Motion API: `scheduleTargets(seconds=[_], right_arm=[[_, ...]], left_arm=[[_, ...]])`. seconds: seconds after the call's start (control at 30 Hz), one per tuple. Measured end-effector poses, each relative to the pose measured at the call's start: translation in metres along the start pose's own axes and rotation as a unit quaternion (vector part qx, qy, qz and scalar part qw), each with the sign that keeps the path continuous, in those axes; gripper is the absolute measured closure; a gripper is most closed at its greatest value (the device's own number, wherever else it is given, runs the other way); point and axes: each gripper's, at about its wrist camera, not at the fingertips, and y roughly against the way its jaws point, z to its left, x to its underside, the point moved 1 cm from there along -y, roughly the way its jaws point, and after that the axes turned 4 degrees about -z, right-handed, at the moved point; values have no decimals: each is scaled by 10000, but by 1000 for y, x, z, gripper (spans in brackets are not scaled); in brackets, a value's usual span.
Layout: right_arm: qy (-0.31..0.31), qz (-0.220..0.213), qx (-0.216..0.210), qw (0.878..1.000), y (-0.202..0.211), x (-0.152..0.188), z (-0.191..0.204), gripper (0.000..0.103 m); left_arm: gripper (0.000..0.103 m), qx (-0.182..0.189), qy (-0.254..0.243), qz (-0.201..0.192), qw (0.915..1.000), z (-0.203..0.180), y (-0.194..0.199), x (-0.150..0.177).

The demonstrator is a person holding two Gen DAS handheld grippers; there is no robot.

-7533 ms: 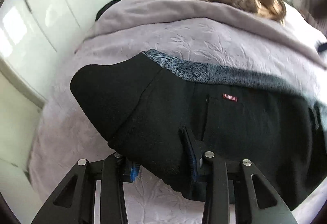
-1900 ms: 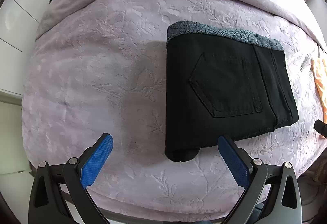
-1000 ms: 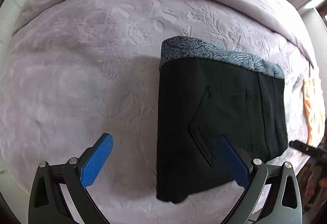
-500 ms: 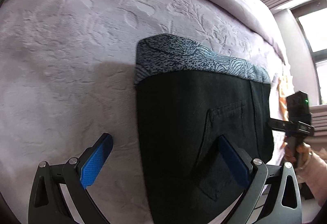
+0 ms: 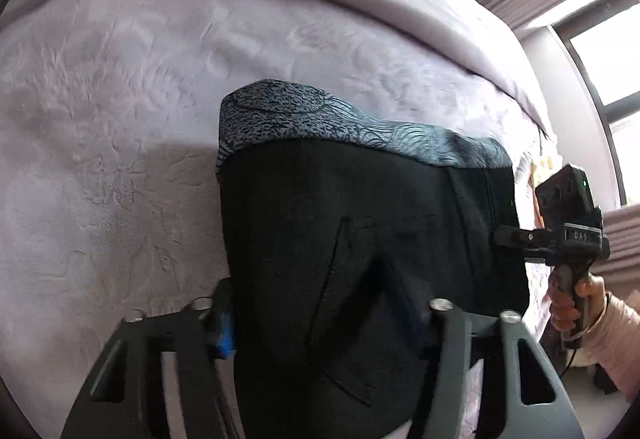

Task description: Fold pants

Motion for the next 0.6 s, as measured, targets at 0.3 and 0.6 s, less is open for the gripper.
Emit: scheduleTargets(seconds=[0.3, 0.6], right_arm=[[-289, -99, -677, 9972, 29, 41, 38, 58], [-514, 81, -439, 9977, 25, 99, 25, 58]], left_arm=[[47, 97, -37, 52, 9999, -21, 54, 32], [42, -652, 251, 372, 9969, -5, 42, 84]])
